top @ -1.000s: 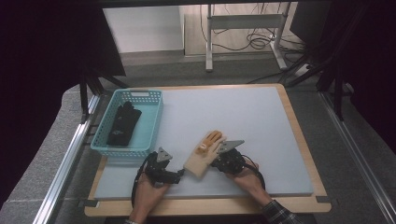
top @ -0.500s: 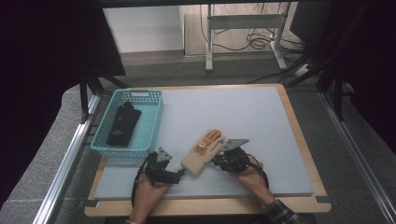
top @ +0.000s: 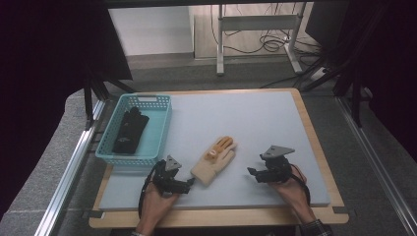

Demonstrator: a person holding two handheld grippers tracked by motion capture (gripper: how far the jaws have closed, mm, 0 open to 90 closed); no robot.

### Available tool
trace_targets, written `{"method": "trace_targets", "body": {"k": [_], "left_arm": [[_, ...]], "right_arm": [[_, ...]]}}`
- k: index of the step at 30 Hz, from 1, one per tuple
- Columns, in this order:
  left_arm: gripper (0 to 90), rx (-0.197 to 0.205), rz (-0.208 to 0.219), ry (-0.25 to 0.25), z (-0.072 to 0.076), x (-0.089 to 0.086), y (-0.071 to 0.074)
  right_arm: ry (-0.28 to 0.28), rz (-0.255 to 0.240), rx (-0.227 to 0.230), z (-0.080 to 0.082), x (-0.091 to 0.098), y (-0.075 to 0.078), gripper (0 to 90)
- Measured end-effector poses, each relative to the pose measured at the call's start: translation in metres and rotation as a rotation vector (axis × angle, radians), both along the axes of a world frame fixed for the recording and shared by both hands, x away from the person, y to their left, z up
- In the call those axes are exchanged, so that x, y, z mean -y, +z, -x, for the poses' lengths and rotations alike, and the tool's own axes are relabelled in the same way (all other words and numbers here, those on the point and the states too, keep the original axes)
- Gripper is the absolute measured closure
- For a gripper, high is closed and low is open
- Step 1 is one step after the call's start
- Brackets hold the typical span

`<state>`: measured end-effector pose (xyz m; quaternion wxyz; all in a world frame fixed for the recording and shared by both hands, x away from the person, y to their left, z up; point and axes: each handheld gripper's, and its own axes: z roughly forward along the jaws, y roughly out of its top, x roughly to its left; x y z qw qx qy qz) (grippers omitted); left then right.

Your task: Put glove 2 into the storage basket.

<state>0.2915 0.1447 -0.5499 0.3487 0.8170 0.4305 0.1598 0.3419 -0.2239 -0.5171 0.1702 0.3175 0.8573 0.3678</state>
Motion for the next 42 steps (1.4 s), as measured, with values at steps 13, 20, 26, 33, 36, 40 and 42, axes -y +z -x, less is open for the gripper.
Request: {"method": "trace_targets", "body": {"k": [13, 20, 26, 33, 36, 40, 42], "left_arm": [[7.1, -0.006, 0.004, 0.003, 0.0, 0.0, 0.0], [7.0, -0.008, 0.009, 0.004, -0.001, 0.0, 0.0], [7.3, -0.009, 0.01, 0.0, -0.001, -0.001, 0.0], [7.7, -0.042, 0.06, -0.023, 0.003, -0.008, 0.006], [3.6, -0.048, 0.063, -0.039, 0.007, -0.007, 0.01], [1.9, -0.048, 0.057, -0.067, 0.009, -0.002, 0.02], [1.4, -0.047, 0.059, -0.078, 0.008, 0.001, 0.027]], "right_arm": [[-0.09, 0.013, -0.017, -0.004, 0.021, -0.014, 17.6], [-0.094, 0.009, -0.017, -0.004, 0.021, -0.015, 17.5], [-0.096, 0.008, -0.016, -0.004, 0.021, -0.015, 17.4], [-0.098, 0.007, -0.016, -0.004, 0.021, -0.015, 17.4], [-0.098, 0.007, -0.016, -0.004, 0.021, -0.015, 17.4], [-0.099, 0.006, -0.016, -0.004, 0.021, -0.015, 17.4], [-0.098, 0.006, -0.016, -0.004, 0.021, -0.015, 17.4]]}}
